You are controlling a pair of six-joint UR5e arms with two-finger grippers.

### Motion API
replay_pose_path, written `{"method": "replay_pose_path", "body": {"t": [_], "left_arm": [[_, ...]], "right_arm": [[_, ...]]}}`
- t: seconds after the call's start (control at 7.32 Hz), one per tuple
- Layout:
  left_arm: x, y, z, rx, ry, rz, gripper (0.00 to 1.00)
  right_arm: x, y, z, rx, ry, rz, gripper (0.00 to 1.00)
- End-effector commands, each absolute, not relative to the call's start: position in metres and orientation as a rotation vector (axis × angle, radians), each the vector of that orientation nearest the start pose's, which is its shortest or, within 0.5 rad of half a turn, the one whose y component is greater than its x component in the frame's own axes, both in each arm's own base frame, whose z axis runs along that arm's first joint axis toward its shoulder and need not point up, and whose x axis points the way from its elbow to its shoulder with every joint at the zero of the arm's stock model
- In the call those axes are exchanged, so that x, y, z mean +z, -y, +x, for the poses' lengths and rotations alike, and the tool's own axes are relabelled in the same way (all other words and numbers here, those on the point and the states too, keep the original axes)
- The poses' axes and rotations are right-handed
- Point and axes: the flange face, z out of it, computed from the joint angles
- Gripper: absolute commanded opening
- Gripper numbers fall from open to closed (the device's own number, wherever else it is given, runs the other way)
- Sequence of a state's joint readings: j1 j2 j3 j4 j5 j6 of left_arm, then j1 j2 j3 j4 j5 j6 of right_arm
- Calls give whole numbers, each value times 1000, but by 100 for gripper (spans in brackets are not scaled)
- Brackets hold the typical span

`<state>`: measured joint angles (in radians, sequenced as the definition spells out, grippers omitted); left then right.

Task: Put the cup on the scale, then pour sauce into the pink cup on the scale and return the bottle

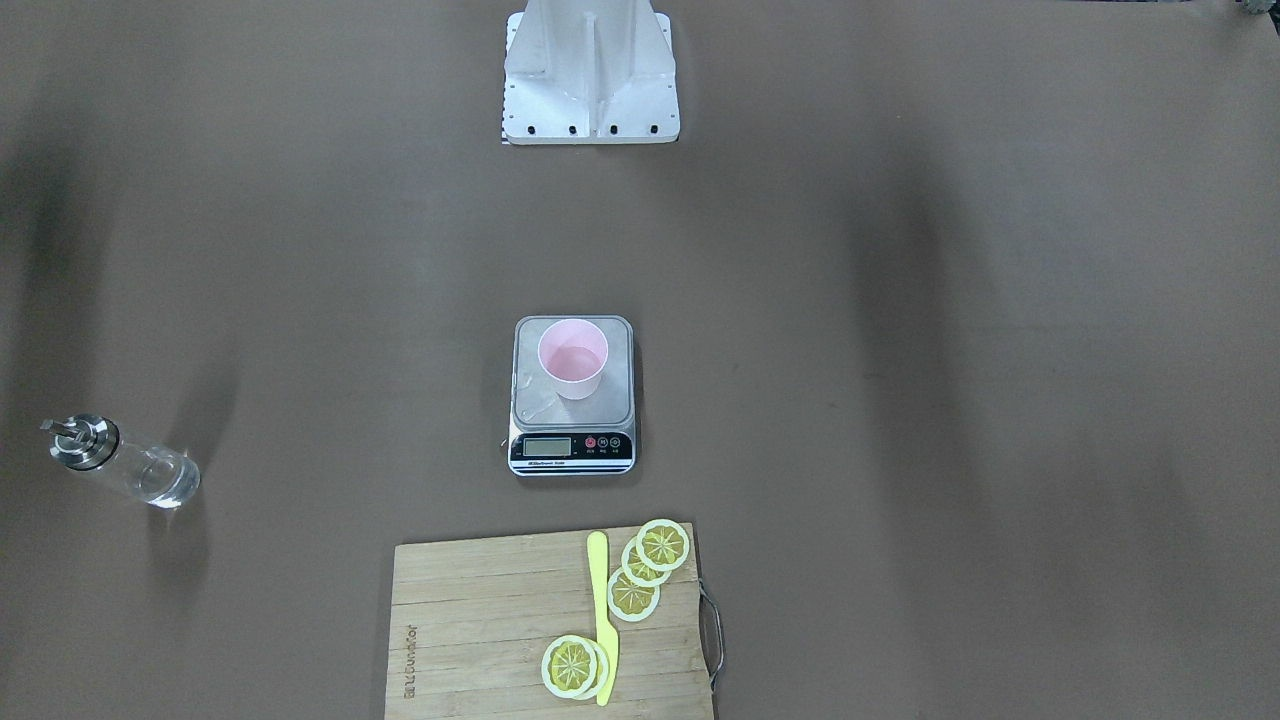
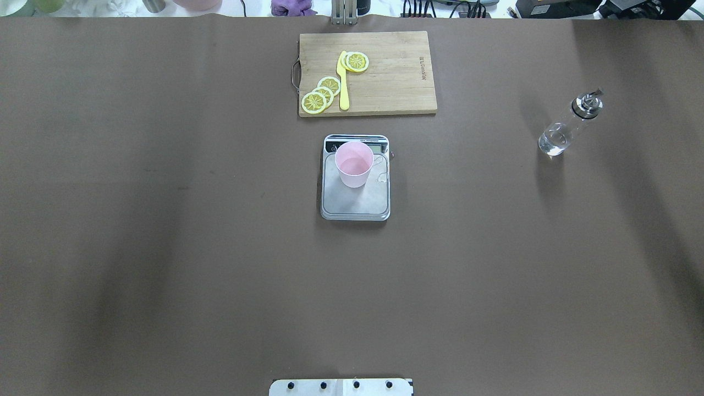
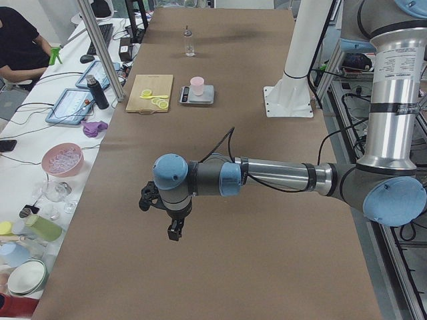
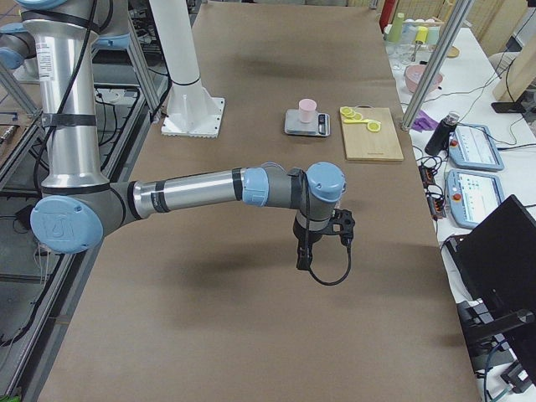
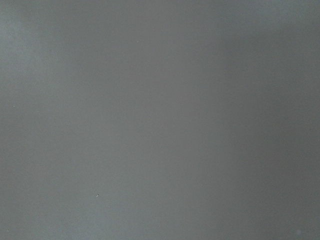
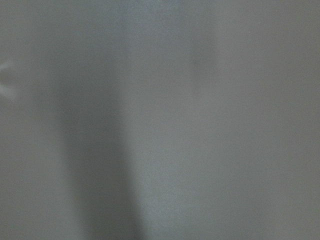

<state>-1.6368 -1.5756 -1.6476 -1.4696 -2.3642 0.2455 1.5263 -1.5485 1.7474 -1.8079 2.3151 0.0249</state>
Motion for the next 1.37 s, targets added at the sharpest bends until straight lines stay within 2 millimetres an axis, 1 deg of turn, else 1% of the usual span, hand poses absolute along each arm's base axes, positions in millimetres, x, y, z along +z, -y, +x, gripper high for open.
{"method": "replay_pose_path", "body": {"t": [0.0, 0.14, 0.41, 0.82, 1.23], "left_arm": [[626, 486, -94, 164, -793, 109, 98], [631, 483, -94, 161, -790, 100, 98], [631, 483, -94, 162, -791, 103, 98], [629, 482, -95, 166, -790, 108, 98], [623, 483, -94, 174, -787, 119, 98]], "right_arm": [[580, 495, 44, -8, 744, -50, 100], [578, 495, 44, -10, 744, -45, 100], [564, 495, 48, -11, 744, -16, 100], [566, 494, 47, -8, 748, -22, 100], [571, 493, 47, -5, 753, -31, 100]]}}
